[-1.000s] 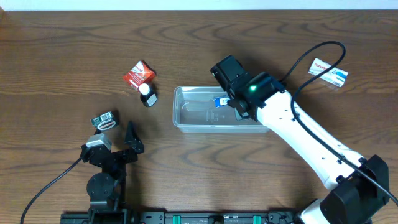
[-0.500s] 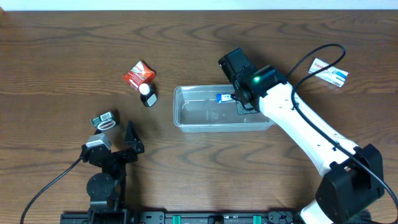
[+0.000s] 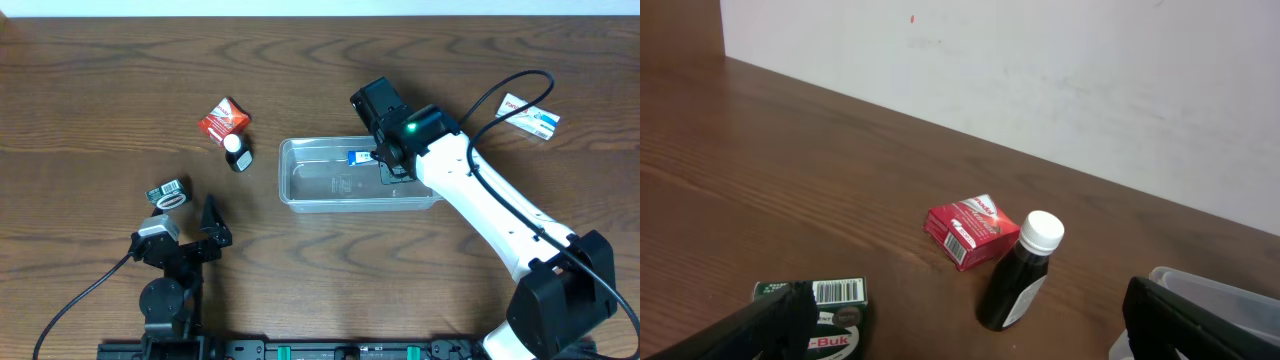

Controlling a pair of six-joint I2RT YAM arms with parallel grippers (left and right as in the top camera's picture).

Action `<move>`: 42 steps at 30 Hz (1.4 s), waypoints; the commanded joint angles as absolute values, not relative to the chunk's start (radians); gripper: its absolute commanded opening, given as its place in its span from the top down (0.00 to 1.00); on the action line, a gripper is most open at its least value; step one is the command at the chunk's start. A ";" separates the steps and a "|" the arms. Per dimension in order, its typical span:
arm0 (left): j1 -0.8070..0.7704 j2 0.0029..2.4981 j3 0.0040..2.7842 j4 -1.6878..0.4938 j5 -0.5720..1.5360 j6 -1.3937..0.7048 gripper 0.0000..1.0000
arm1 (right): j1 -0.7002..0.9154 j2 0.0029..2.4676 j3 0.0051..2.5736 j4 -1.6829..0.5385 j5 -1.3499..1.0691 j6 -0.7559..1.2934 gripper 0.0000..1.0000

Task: Pack container
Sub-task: 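Lower the blue box into the container and open the right gripper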

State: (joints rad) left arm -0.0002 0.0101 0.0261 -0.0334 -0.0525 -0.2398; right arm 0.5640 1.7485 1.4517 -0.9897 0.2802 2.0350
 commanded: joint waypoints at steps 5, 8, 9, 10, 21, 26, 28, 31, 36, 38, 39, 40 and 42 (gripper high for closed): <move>0.001 0.004 0.004 -0.070 -0.064 -0.245 0.02 | 0.550 1.757 1.441 -0.987 0.311 2.051 0.99; 0.001 0.004 0.004 -0.070 -0.064 -0.245 0.02 | 0.550 1.768 1.423 -0.984 0.310 2.051 0.99; 0.001 0.004 0.004 -0.070 -0.064 -0.245 0.02 | 0.550 1.771 1.417 -0.979 0.310 2.051 0.99; 0.001 0.004 0.004 -0.070 -0.064 -0.245 0.02 | 0.550 1.777 1.410 -0.971 0.310 2.051 0.99; 0.001 0.004 0.004 -0.070 -0.064 -0.245 0.02 | 0.550 1.789 1.406 -0.954 0.309 2.051 0.91; 0.001 0.004 0.004 -0.070 -0.064 -0.245 0.02 | 0.550 1.789 1.406 -0.955 0.295 2.051 0.87; 0.001 0.004 0.004 -0.070 -0.064 -0.245 0.02 | 0.550 1.789 1.406 -0.956 0.287 2.049 0.87; 0.001 0.004 0.004 -0.070 -0.064 -0.245 0.02 | 0.550 1.789 1.406 -0.958 0.279 2.049 0.88; 0.001 0.004 0.004 -0.070 -0.064 -0.245 0.02 | 0.550 1.788 1.406 -0.957 0.267 2.044 0.87; 0.001 0.004 0.004 -0.070 -0.064 -0.245 0.02 | 0.550 1.788 1.406 -0.958 0.257 2.044 0.83; 0.001 0.004 0.004 -0.070 -0.064 -0.245 0.02 | 0.550 1.788 1.406 -0.958 0.257 2.041 0.80; 0.001 0.004 0.004 -0.070 -0.064 -0.245 0.02 | 0.550 1.788 1.406 -0.958 0.257 2.040 0.78; 0.001 0.004 0.004 -0.070 -0.064 -0.245 0.02 | 0.550 1.788 1.406 -0.956 0.253 2.033 0.76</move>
